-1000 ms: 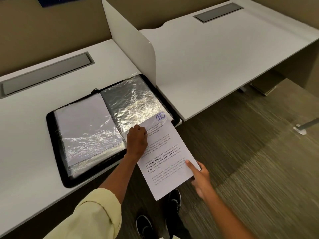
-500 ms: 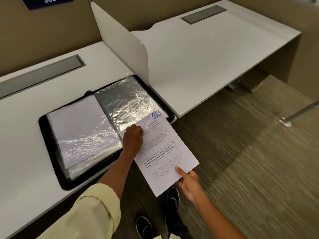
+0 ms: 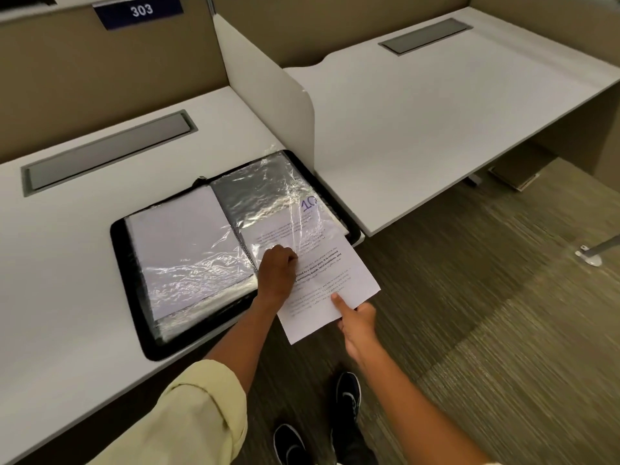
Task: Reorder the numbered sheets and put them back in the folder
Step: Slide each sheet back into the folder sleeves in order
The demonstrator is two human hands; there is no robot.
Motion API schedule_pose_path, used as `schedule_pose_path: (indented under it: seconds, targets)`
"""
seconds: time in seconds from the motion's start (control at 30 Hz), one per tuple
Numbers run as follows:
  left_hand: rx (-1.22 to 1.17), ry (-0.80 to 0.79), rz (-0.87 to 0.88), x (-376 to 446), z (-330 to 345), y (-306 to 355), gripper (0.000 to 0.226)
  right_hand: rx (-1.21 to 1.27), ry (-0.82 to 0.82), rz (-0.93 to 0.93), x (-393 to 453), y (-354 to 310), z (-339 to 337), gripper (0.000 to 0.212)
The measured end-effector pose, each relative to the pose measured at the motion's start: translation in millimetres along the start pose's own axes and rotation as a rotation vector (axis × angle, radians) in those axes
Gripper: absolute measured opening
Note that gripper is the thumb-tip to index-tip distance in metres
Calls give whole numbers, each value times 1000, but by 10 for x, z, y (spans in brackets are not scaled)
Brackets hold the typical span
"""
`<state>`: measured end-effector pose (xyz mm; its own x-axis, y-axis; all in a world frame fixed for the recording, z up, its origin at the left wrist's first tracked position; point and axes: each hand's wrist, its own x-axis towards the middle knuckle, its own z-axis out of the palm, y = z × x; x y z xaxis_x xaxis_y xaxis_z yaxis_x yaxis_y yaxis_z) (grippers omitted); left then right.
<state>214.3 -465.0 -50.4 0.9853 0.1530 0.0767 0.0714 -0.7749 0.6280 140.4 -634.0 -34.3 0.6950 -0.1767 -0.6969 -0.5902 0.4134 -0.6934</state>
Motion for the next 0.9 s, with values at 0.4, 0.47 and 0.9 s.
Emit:
schedule_pose_path:
  seconds: [0.4,0.47,0.9]
  targets:
    - [34,36,2,21,15,18,5,-206,-45,-63,-58,27,-122,14]
    - [15,41,-9,12,25,22,5,-193,-59,-70,-13,-13,-52,14]
    - [151,118,-26,-104,-99,-424,40,-314,-103,-110,321,-133,211,11]
